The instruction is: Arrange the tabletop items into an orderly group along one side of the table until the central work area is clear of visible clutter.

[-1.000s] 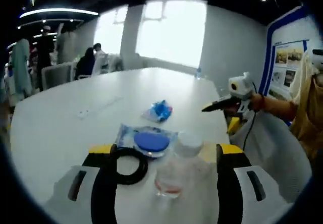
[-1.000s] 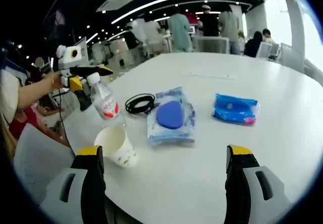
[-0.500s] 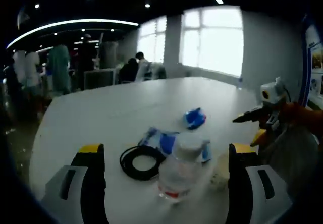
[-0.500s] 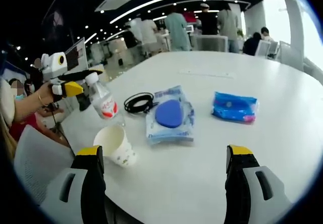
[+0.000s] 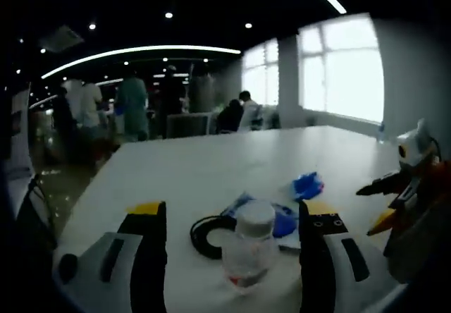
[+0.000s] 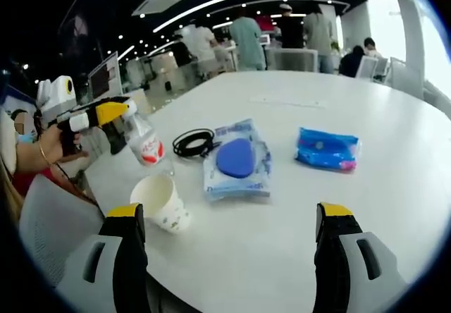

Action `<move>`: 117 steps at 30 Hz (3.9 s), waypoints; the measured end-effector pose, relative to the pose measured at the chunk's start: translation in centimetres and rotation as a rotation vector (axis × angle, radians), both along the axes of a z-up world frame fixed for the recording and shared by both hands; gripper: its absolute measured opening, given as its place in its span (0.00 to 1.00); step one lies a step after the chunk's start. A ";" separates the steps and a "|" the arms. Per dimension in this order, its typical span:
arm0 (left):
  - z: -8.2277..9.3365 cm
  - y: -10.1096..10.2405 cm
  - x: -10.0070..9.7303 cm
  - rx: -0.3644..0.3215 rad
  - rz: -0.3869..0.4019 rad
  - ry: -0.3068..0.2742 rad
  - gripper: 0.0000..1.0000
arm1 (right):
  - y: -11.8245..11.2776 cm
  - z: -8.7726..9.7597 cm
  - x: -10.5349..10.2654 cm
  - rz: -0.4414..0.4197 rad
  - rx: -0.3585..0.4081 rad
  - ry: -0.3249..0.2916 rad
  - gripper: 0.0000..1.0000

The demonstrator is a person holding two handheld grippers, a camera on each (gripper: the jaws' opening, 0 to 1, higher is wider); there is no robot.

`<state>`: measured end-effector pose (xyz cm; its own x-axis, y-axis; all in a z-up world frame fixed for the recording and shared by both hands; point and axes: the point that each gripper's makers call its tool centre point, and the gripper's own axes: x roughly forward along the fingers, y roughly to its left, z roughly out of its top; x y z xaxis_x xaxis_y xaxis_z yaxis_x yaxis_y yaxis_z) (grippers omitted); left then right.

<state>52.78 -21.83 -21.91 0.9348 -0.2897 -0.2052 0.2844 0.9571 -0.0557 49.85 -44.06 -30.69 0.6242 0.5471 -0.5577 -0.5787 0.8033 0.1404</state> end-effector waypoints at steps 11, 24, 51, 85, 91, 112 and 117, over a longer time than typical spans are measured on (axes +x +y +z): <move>-1.4 -1.3 0.4 -0.008 0.021 0.052 0.42 | -0.2 0.1 0.1 -0.008 0.001 -0.003 0.99; -1.2 -1.3 0.2 0.080 -0.065 0.052 0.20 | -0.5 0.1 0.1 -0.019 -0.002 -0.004 0.99; -1.6 -3.0 -0.4 0.083 -0.640 0.079 0.20 | -0.6 0.2 0.1 -0.016 0.004 -0.001 0.99; -1.8 -3.8 -2.7 0.151 -1.304 0.134 0.20 | -1.2 -0.4 0.2 -0.038 0.001 0.020 0.99; -0.5 -3.0 -0.9 0.018 -1.156 0.145 0.49 | -1.2 -0.5 0.1 -0.037 -0.002 0.024 0.99; -0.7 -1.6 0.6 -0.013 -0.628 0.100 0.99 | -1.3 -0.4 0.2 -0.044 -0.001 0.023 0.99; -0.6 -0.9 1.0 0.013 -0.500 0.087 0.99 | -1.4 -0.4 0.2 -0.044 -0.002 0.024 0.99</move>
